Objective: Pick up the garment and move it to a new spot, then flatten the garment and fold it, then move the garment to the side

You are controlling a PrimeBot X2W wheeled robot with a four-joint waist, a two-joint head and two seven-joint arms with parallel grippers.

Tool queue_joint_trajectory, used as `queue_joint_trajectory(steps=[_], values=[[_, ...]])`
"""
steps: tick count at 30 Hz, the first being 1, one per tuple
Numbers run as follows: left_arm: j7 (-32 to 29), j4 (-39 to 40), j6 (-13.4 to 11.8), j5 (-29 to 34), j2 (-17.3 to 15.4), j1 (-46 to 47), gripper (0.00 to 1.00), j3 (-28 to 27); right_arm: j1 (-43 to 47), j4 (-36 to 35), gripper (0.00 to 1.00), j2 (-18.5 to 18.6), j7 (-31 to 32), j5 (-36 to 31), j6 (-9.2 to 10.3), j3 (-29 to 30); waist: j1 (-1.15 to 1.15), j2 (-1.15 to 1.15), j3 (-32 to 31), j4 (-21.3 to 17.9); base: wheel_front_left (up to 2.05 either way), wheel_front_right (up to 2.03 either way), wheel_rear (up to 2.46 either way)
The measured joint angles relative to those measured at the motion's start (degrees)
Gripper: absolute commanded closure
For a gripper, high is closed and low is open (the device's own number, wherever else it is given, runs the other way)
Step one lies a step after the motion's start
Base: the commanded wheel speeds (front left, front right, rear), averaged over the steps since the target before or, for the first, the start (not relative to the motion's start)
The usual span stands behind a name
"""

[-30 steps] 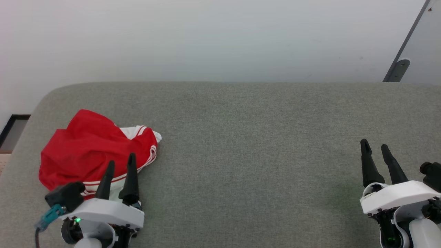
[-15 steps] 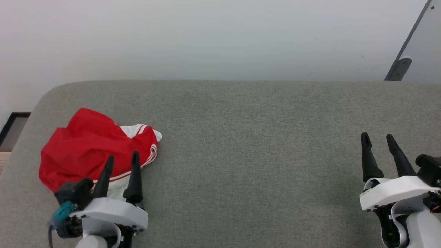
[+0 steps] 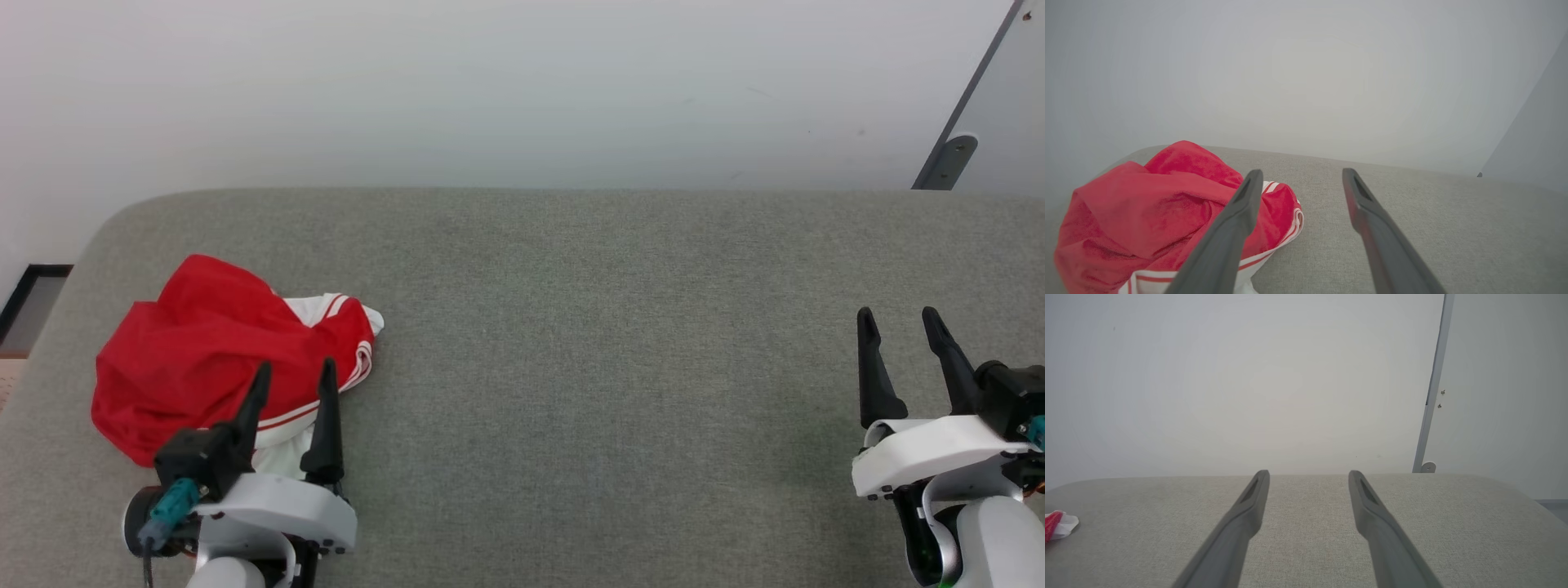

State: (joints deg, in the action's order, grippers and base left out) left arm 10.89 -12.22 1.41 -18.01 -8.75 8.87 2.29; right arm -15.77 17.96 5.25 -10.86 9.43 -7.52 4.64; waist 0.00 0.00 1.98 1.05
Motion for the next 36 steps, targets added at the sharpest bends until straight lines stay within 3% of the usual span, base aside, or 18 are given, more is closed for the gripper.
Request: queue_joint_trajectory(steps=[36], values=[[4.0,-3.1,2.0,13.3,0.4,1.2,0.0,-1.6,0.1,0.3,0.0,-0.5,-4.0,-12.6,0.0,3.2,0.0,0.0,0.8,0.6,0.0,0.0,0.0]])
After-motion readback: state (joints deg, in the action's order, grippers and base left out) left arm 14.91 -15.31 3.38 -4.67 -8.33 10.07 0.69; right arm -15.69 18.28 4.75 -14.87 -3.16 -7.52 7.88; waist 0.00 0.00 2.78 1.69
